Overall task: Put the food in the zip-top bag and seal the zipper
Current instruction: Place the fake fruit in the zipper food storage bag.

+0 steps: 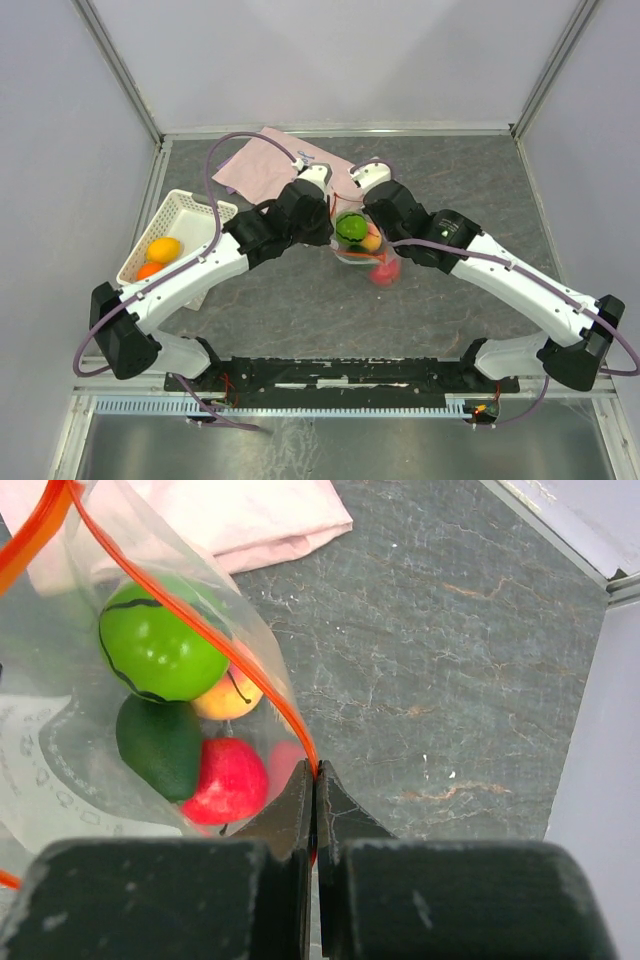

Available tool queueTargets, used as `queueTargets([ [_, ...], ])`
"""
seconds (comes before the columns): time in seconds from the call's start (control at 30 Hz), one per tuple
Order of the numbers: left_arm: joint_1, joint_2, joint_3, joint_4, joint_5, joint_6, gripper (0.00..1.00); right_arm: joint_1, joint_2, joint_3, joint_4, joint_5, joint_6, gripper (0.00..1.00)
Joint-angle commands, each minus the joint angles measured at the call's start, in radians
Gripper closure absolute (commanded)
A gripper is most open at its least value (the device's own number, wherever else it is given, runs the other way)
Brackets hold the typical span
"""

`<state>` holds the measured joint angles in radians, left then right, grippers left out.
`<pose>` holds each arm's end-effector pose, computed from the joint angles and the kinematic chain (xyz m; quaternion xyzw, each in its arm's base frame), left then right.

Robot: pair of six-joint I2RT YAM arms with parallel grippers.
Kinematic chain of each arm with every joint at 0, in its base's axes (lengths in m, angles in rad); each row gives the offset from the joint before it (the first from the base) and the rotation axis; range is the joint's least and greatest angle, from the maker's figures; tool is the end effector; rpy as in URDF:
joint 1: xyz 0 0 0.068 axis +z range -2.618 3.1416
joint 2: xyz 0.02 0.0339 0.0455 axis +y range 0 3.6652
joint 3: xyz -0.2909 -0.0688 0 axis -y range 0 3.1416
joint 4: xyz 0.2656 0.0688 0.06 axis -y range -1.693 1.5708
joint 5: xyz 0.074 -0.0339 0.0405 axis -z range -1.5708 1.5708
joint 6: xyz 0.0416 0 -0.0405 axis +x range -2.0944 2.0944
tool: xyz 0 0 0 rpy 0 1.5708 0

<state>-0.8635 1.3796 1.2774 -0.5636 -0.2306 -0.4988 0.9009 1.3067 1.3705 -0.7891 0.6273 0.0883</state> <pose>0.2185 -0.2409 0.3610 0.1125 0.8877 -0.1931 0.4025 0.1966 0.2089 0.3997 -0.2266 0.8469 -0.0624 0.4770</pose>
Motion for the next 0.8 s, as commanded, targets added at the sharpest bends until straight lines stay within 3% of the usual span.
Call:
queueTargets([
  [0.0, 0.002, -0.007, 0.026, 0.093, 0.084, 0.026, 0.76, -0.010, 0.001, 0.042, 0.018, -0.002, -0.013, 0.99],
  [0.3, 0.011, -0.087, -0.009, 0.093, 0.087, -0.011, 0.47, -0.011, 0.005, 0.040, 0.054, -0.031, -0.028, 0.99],
  [0.43, 0.027, -0.160, -0.051, 0.059, 0.013, -0.031, 0.35, -0.013, -0.002, 0.026, 0.082, -0.026, -0.036, 0.99],
  [0.77, 0.246, -0.318, -0.194, -0.076, -0.050, -0.090, 0.29, -0.014, -0.035, -0.034, 0.166, -0.019, -0.079, 0.99],
])
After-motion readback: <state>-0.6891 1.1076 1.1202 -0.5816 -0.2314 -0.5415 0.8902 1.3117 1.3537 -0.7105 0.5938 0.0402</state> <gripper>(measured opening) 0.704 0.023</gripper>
